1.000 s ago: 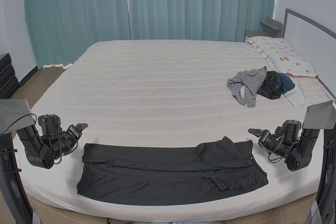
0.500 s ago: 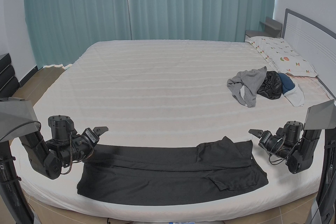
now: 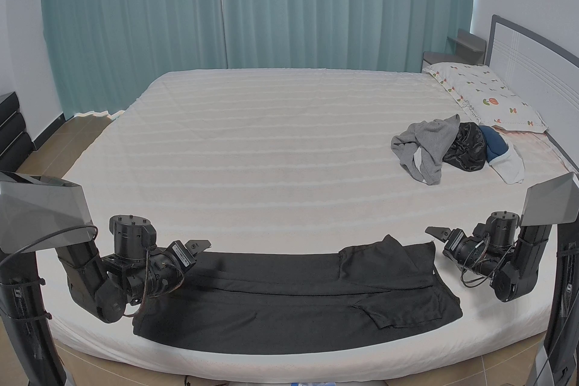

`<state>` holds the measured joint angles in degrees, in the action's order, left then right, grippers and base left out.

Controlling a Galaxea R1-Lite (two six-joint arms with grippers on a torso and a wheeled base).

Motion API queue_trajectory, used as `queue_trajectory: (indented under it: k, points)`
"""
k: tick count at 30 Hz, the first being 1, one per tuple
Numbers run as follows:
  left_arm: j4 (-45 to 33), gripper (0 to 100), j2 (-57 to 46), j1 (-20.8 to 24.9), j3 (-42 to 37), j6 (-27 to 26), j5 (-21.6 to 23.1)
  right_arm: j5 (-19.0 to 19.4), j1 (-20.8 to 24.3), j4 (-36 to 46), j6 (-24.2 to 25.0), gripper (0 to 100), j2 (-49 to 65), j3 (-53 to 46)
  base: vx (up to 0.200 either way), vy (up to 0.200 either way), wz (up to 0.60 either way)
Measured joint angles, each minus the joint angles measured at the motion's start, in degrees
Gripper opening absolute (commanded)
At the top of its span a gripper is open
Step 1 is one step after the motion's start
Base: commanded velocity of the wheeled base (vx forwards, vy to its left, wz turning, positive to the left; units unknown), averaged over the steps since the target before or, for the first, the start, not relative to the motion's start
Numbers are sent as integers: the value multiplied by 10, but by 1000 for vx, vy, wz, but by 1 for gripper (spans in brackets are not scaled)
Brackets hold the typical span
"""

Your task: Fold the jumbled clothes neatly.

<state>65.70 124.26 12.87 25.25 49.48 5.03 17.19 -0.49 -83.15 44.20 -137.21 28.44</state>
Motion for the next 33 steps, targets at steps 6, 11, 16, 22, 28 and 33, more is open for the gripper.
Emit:
queue_trajectory:
  k: [6, 11, 16, 22, 28, 33]
  points:
    - [0, 100, 2, 13, -16, -2, -1, 0, 0, 0, 0, 100, -1, 0, 0, 0, 0]
    - [-3, 100, -2, 17, -35, -9, -1, 0, -1, 0, 0, 100, -1, 0, 0, 0, 0]
    - [-5, 100, -10, 18, -51, -37, -2, 0, -1, 0, 1, 100, -1, 0, 0, 0, 0]
    - [-6, 100, -31, 17, -58, -44, -5, 0, -1, 0, 1, 100, 0, 0, 0, 0, 0]
    - [-2, 100, -57, 17, -60, -50, -5, 0, -1, 0, 1, 100, 0, -1, 0, 0, 0]
    - [-1, 100, -58, 19, -40, -34, -5, 0, 0, 0, 1, 100, 0, 0, 0, 0, 0]
